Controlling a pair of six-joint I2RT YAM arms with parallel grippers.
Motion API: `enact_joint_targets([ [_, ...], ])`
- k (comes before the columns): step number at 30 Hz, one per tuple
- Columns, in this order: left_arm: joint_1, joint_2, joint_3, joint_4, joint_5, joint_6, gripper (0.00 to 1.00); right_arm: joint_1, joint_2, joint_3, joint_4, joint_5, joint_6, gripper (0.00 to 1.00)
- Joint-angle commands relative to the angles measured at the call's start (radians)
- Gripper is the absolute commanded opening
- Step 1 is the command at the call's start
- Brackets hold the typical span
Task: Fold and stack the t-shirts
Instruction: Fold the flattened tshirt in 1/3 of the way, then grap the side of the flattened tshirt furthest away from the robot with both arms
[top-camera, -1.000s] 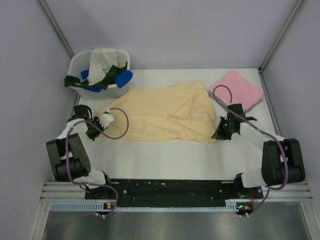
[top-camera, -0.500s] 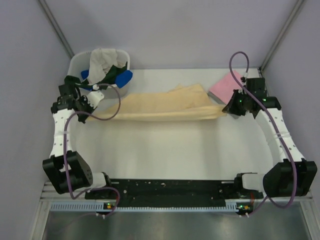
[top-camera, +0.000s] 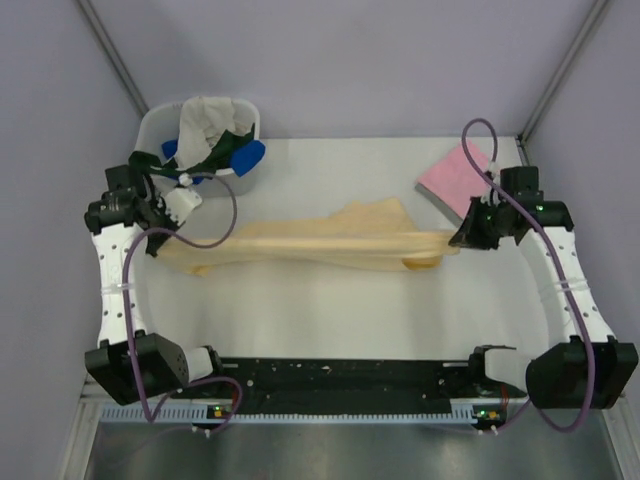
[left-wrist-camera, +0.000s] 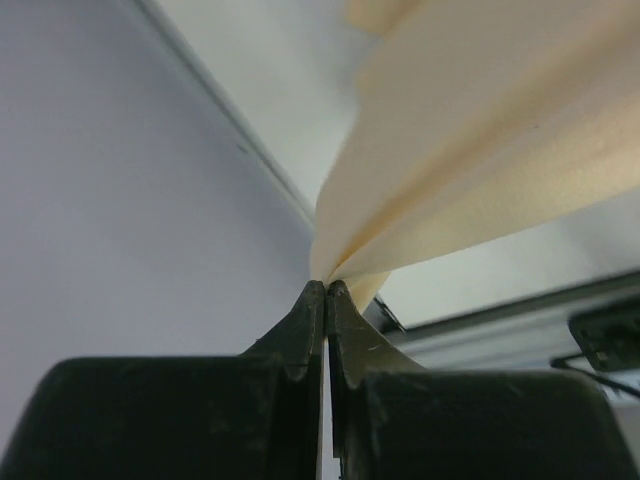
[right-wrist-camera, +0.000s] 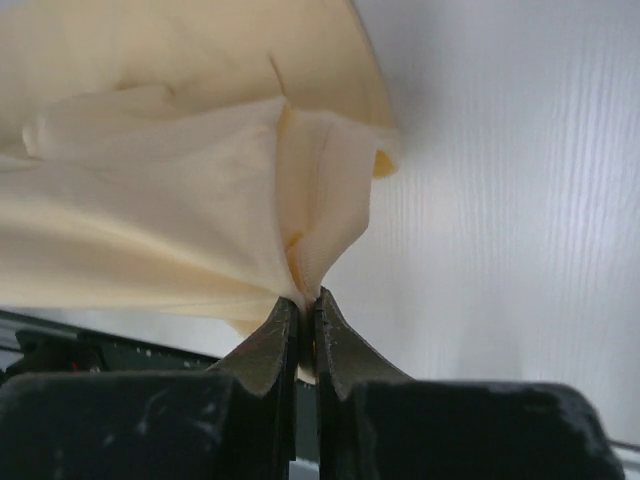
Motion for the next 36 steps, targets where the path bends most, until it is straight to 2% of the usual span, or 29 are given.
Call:
enact_joint_targets([
  [1,0.016,-0.014,-0.220,-0.178,-0.178,0.086,0.00,-0.026,0.012,-0.207,-0.098,-0.077,0.004,0.00],
  [5,0.014,-0.051,-0.377,-0.271,-0.181,0.101,0.00,-0.026,-0.013,-0.382,-0.107,-0.179,0.068,0.00],
  [8,0.014,-0.053,-0.496,-0.311,-0.179,0.124,0.00,-0.015,0.003,-0.395,-0.147,-0.162,0.094,0.00],
  [12,0.016,-0.045,-0.607,-0.284,-0.225,0.118,0.00,-0.007,0.023,-0.419,-0.149,-0.156,0.132,0.00],
  [14,0.016,-0.034,-0.632,-0.278,-0.225,0.117,0.07,-0.007,0.012,-0.416,-0.155,-0.130,0.146,0.00],
  [16,0.016,-0.020,-0.638,-0.273,-0.224,0.117,0.18,-0.009,-0.011,-0.413,-0.163,-0.093,0.166,0.02],
  [17,0.016,-0.013,-0.635,-0.271,-0.222,0.115,0.25,-0.010,-0.020,-0.409,-0.170,-0.044,0.181,0.09],
  [19,0.016,0.004,-0.623,-0.274,-0.218,0.114,0.38,-0.015,-0.042,-0.395,-0.193,0.036,0.214,0.58],
  [21,0.016,0.023,-0.595,-0.284,-0.204,0.114,0.47,-0.033,-0.066,-0.372,-0.218,0.125,0.249,0.80],
  [22,0.014,0.026,-0.574,-0.293,-0.195,0.115,0.48,-0.041,-0.086,-0.355,-0.221,0.172,0.263,0.83],
  [25,0.016,0.038,-0.425,-0.320,-0.121,0.118,0.52,-0.044,-0.144,-0.271,-0.172,0.263,0.298,0.83],
  [27,0.014,0.061,-0.304,-0.290,-0.024,0.092,0.56,-0.036,-0.184,-0.238,0.000,0.217,0.289,0.77],
  [29,0.016,0.105,-0.200,-0.207,0.070,0.004,0.58,0.000,-0.192,-0.257,0.215,0.142,0.245,0.73],
  [30,0.016,0.137,-0.157,-0.169,0.096,-0.050,0.58,0.060,-0.168,-0.258,0.289,0.146,0.222,0.72],
  [32,0.016,0.205,-0.097,-0.100,0.156,-0.142,0.57,0.140,-0.068,-0.237,0.430,0.165,0.156,0.71],
  [35,0.014,0.283,-0.075,0.065,0.201,-0.268,0.56,0.233,0.165,-0.124,0.535,0.197,0.027,0.71],
  [36,0.013,0.305,-0.079,0.122,0.213,-0.297,0.56,0.247,0.256,-0.041,0.546,0.182,-0.020,0.71],
])
